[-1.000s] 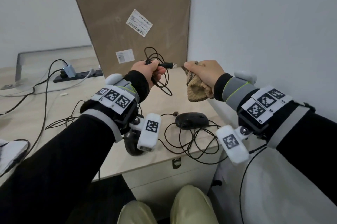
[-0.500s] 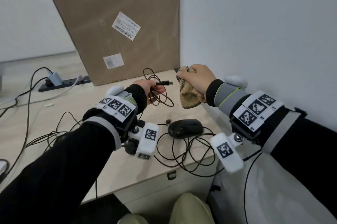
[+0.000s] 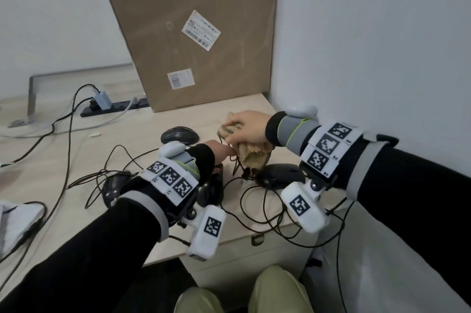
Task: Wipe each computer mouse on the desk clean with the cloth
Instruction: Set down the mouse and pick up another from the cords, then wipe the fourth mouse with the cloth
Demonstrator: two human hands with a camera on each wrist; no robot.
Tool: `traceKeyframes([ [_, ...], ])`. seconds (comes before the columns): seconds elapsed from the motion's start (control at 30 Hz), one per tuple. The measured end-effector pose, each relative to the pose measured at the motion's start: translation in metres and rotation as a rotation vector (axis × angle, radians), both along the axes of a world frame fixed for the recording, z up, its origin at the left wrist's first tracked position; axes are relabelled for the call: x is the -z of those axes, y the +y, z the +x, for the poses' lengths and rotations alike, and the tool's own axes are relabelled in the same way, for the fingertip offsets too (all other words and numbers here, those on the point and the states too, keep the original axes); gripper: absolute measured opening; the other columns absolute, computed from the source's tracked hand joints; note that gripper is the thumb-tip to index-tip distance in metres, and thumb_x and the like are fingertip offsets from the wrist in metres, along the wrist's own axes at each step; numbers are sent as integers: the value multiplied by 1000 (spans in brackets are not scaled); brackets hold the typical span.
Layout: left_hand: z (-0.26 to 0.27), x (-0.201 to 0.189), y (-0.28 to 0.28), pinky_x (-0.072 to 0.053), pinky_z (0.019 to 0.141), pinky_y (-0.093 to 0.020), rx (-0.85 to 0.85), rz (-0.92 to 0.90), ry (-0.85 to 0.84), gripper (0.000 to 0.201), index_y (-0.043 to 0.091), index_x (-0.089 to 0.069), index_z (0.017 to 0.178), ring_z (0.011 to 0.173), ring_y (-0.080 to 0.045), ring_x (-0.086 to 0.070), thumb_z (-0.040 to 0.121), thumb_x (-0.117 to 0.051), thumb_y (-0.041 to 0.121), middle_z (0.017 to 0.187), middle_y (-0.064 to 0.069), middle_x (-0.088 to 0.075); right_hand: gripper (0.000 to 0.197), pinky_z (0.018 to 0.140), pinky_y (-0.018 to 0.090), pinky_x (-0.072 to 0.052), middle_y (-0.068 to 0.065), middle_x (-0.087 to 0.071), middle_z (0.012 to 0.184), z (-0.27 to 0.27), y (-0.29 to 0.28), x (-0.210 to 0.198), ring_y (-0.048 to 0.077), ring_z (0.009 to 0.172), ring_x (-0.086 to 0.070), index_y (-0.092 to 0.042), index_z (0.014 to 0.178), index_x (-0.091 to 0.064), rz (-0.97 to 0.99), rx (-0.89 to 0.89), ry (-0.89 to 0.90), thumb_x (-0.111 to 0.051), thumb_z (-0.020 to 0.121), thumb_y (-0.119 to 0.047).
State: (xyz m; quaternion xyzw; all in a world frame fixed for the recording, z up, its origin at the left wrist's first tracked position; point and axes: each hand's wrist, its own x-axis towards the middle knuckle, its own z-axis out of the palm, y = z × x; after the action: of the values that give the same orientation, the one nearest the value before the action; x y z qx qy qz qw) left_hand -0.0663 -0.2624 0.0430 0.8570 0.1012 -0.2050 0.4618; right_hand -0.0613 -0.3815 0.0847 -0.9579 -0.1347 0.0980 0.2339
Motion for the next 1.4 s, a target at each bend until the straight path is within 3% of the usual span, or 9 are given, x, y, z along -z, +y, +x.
traceKeyframes([
  [0.2,0,0,40,-43,66,-27,-8,48,44,7,6,-58,85,79,-22,-55,90,-54,9,89,-12,-57,14,68,27,-34,8,-53,91,2,24,20,21,85,-47,-16,80,-55,-197,-106,85,-61,87,-26],
  [0.3,7,-10,64,-38,59,-22,-38,2,11,17,13,-60,81,68,-8,-55,95,-50,12,79,1,-61,19,72,24,-41,2,-59,96,8,29,6,20,89,-53,-16,98,-66,-116,-20,47,-66,83,-28],
  [0.47,38,-34,95,-42,38,-11,-64,27,-281,12,7,-65,85,61,-11,-53,90,-56,1,81,-9,-61,29,73,24,-47,7,-69,107,35,42,-43,21,87,-61,-12,103,-70,77,148,-58,-70,77,-26],
  [0.53,58,-38,104,-43,46,-15,-36,126,-324,16,13,-64,77,65,-13,-55,87,-58,2,81,-6,-60,34,81,28,-52,8,-69,106,51,54,-57,24,92,-64,-11,106,-68,134,176,-47,-72,76,-25],
  [0.67,100,-34,113,-45,74,-24,86,425,-301,29,12,-64,111,90,-20,-58,83,-65,7,105,-4,-64,50,90,36,-53,5,-64,112,83,79,-64,25,94,-63,-15,122,-58,113,222,-22,-70,75,-27],
  [0.9,160,-5,116,-37,108,-37,429,833,-115,82,17,-29,146,133,-24,-41,78,-75,21,148,-4,-38,35,79,32,-55,8,-67,101,137,100,-45,24,82,-65,-10,112,-61,-15,199,27,-62,80,-23],
  [1.03,175,9,111,-32,111,-37,599,1032,-57,88,21,-23,149,138,-25,-33,78,-74,28,152,-5,-31,23,66,26,-52,6,-62,77,153,98,-34,22,60,-57,-9,99,-63,24,201,42,-60,79,-20],
  [1.2,185,14,109,-41,93,-30,670,1036,-104,60,17,-51,131,117,-23,-53,78,-73,34,127,-5,-58,20,65,29,-53,9,-60,74,160,96,-27,26,64,-58,-7,95,-64,115,222,56,-57,78,-15],
  [1.4,171,-8,119,-43,93,-33,274,689,-257,60,17,-55,127,109,-25,-56,74,-74,39,122,-5,-62,33,59,18,-43,2,-64,91,143,92,-31,17,73,-58,-11,118,-61,337,227,-80,-57,85,-15],
])
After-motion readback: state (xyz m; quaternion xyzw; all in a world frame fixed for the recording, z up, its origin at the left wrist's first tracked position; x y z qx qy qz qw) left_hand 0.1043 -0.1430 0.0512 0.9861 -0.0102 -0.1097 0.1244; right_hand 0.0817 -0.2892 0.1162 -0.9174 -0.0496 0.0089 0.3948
